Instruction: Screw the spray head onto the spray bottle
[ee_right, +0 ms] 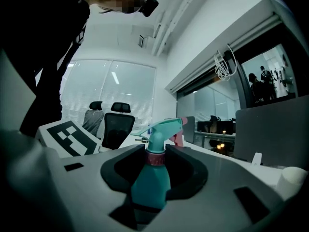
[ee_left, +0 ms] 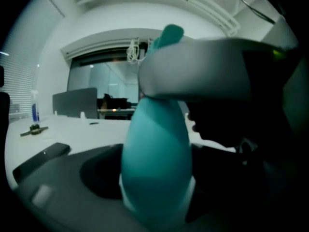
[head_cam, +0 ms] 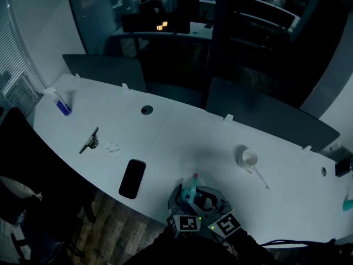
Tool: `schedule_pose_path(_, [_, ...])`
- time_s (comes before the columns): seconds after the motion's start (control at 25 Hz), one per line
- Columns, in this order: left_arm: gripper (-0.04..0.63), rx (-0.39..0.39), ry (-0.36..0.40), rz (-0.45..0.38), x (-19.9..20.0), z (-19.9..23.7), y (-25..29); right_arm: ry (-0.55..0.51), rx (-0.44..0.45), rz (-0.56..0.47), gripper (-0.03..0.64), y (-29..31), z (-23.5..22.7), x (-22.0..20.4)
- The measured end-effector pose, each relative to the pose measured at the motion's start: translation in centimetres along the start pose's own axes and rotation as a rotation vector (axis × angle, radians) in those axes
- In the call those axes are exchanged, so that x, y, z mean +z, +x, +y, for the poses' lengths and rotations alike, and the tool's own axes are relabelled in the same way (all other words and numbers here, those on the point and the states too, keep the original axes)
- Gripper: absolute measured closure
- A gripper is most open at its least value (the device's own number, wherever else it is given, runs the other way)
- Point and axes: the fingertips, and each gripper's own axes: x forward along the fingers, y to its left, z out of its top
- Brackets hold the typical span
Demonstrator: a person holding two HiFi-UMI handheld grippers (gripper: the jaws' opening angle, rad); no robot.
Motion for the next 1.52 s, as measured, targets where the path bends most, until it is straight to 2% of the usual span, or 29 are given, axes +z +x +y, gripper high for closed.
schedule_pose_path(0.04, [0.189, -0.016, 0.011, -0.002, 0.0, -0.1, -0.1, 0.008, 0.005, -0.001, 0.485, -0.1, 0.1, 0.0])
schedule_pose_path(0.08, [0.187, -0.067, 0.034, -0.004, 0.0, -0.3, -0.1, 0.009, 0.016, 0.002, 0.485, -0.1, 0.1, -0.1])
schedule_pose_path(0.2, [0.166, -0.305, 0.109, 0.005, 0.1, -0.7, -0.6, 0.008, 0.055, 0.019, 0.485, 0.3, 0.2, -0.2])
schedule_pose_path(0.32, [0.167, -0.539, 0.154, 0.077, -0.3, -1.0, -1.2, 0.009, 0.087, 0.023, 0.485, 0.5, 0.1, -0.1])
schedule_pose_path(0.4, [0.193, -0.607, 0.171, 0.117, -0.6, -1.2, -1.4, 0.012, 0.093, 0.012, 0.485, 0.5, 0.1, 0.0])
schedule_pose_path(0.44, [0.199, -0.601, 0.165, 0.114, -0.5, -1.2, -1.3, 0.014, 0.088, 0.007, 0.485, 0.5, 0.0, 0.1])
schedule_pose_path(0.52, [0.200, -0.517, 0.129, 0.081, -0.3, -1.1, -1.1, 0.010, 0.068, 0.007, 0.485, 0.4, -0.2, -0.1])
schedule_pose_path(0.64, [0.201, -0.273, 0.091, 0.035, -0.2, -0.6, -0.8, -0.001, 0.027, 0.005, 0.485, 0.3, -0.4, -0.1])
schedule_pose_path(0.72, [0.201, -0.104, 0.068, 0.034, -0.4, -0.2, -0.9, -0.001, 0.002, 0.001, 0.485, 0.1, -0.3, -0.1])
schedule_pose_path(0.76, [0.199, -0.045, 0.055, 0.037, -0.4, -0.1, -0.9, 0.002, -0.007, -0.003, 0.485, 0.0, -0.2, -0.1])
schedule_pose_path(0.8, [0.199, -0.019, 0.048, 0.043, -0.3, -0.1, -0.9, 0.004, -0.012, -0.006, 0.485, 0.0, -0.2, 0.0])
schedule_pose_path(0.84, [0.198, -0.031, 0.054, 0.050, -0.2, -0.2, -1.0, 0.000, -0.013, -0.007, 0.485, 0.0, -0.2, 0.0])
schedule_pose_path(0.88, [0.196, -0.077, 0.073, 0.058, -0.2, -0.3, -1.0, -0.007, -0.010, -0.004, 0.485, 0.1, -0.2, 0.0])
schedule_pose_path(0.96, [0.195, -0.215, 0.122, 0.048, 0.1, -0.4, -1.4, -0.009, 0.006, 0.010, 0.485, 0.3, -0.1, -0.1])
schedule_pose_path(1.08, [0.195, -0.439, 0.151, 0.013, 0.9, -0.9, -1.4, 0.020, 0.038, 0.018, 0.485, 0.4, -0.1, -0.2])
schedule_pose_path(1.16, [0.196, -0.576, 0.162, 0.062, 0.4, -1.5, -1.1, 0.026, 0.056, 0.023, 0.485, 0.4, -0.2, -0.3])
schedule_pose_path(1.24, [0.204, -0.640, 0.168, 0.093, 0.1, -1.9, -0.9, 0.019, 0.061, 0.026, 0.485, 0.4, -0.2, -0.2])
schedule_pose_path(1.28, [0.204, -0.631, 0.165, 0.087, 0.1, -1.8, -0.9, 0.010, 0.057, 0.027, 0.485, 0.3, -0.2, -0.2])
schedule_pose_path(1.36, [0.207, -0.535, 0.139, 0.043, 0.5, -1.6, -0.8, -0.011, 0.026, 0.026, 0.485, 0.3, -0.4, -0.2])
schedule_pose_path(1.52, [0.207, -0.201, 0.061, -0.052, 1.1, -0.7, -0.5, -0.027, -0.067, 0.011, 0.485, -0.1, -0.5, -0.2])
